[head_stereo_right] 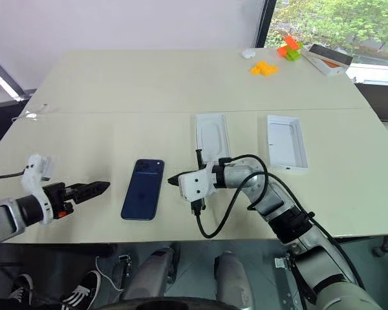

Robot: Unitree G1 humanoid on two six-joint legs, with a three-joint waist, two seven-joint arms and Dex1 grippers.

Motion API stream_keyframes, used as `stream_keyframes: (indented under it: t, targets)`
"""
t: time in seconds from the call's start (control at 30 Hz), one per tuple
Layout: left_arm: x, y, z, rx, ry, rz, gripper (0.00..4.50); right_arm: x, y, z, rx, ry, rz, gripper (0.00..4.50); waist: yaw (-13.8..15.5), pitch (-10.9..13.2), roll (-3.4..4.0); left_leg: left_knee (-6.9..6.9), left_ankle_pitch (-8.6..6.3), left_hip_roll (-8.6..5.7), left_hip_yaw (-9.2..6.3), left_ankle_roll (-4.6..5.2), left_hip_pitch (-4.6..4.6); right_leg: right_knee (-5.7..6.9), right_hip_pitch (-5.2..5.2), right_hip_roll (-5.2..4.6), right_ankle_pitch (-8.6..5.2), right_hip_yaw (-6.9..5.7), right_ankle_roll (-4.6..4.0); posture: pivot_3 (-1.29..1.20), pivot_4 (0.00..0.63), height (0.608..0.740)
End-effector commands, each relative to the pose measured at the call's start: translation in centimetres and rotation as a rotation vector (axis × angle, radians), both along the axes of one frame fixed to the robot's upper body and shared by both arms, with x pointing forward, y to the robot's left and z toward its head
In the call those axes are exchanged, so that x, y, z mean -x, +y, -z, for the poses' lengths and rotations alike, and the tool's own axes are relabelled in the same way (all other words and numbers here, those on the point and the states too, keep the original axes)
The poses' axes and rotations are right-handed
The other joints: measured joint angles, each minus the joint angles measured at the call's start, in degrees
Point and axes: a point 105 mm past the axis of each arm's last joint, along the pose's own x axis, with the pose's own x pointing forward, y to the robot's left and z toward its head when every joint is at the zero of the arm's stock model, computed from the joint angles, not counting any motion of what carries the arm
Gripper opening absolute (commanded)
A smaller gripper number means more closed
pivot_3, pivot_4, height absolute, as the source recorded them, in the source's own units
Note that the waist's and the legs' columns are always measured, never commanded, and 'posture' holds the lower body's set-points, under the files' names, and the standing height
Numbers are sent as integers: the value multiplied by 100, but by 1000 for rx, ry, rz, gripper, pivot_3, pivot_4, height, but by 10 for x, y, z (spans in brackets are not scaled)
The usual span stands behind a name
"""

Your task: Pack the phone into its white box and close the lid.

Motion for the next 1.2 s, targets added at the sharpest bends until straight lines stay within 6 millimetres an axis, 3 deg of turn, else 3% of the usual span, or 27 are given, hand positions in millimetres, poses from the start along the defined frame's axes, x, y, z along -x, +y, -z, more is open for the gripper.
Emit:
stream_keyframes:
  t: [0.03,0.33,0.67,0.83,1.0,1.2]
  targets:
    - [-3,-7,8,35,44,-7,4112,4,7,7,48,-91,-65,41,-16,-1,-1,0,0,-1,-1,1,-1,-2,-3,1,0,-2,0,0,150,740]
    - [-8,-34,26,115,121,5,4112,-1,12,23,66,-112,-70,41,0,-2,-3,-44,15,0,4,8,4,-6,4,6,1,-8,3,0,150,740]
    - [-14,-44,34,110,150,10,4112,3,34,31,79,-155,-109,41,11,-5,-3,-44,10,-7,5,0,26,-7,14,2,0,-8,3,0,150,740]
    - [-15,-49,36,117,166,16,4112,2,45,30,60,-169,-108,41,10,-8,-3,-44,10,-7,4,0,37,-7,19,2,0,-8,3,0,150,740]
    - [-19,-56,29,184,193,-6,4112,1,43,34,71,-164,-98,41,12,-9,-3,-48,10,-7,0,0,44,-7,24,2,0,-8,3,0,150,740]
    - [-23,-59,24,93,225,13,4112,-1,44,33,68,-168,-96,41,-2,-10,-6,-51,13,-7,1,3,46,-7,27,4,0,-6,3,0,150,740]
